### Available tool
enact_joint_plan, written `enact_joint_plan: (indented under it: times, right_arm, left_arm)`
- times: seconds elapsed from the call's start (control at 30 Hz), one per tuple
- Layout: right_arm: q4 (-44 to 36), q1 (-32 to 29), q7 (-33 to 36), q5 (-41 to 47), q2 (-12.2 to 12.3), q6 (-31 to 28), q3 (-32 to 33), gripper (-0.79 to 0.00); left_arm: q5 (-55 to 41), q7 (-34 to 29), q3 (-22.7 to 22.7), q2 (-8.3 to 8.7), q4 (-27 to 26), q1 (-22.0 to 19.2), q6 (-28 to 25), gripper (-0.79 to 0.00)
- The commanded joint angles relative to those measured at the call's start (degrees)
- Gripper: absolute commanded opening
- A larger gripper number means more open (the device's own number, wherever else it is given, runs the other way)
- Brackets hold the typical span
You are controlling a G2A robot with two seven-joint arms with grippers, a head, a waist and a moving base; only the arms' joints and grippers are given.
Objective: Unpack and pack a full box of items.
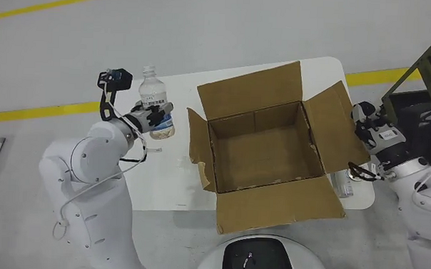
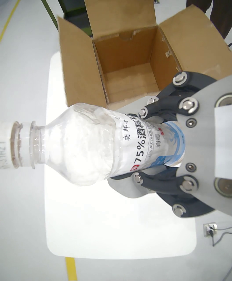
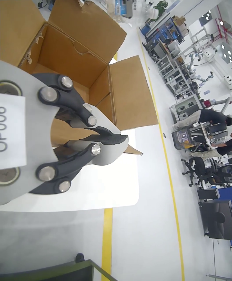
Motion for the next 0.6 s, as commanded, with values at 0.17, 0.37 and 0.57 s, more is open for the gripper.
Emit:
enact_joint_plan:
  times: [0.17, 0.37, 0.57]
  right_arm:
    - [0.0, -1.0, -0.4, -2.8, 0.1, 0.1, -0.7, -0.785]
    - [-0.5, -1.6, -0.5, -2.6, 0.2, 0.7, -0.3, -0.785]
    - [-1.1, -1.9, -0.5, -2.5, 0.3, 1.0, -0.3, -0.785]
  left_arm:
    - [-8.4, 1.1, 2.6, 0.14, 2.3, -6.6, 0.1, -0.785]
    - [-20.5, 0.4, 6.1, -0.14, 2.5, -8.5, 4.4, -0.785]
    - [-30.4, -1.5, 10.0, -0.24, 4.2, -6.7, 8.5, -0.785]
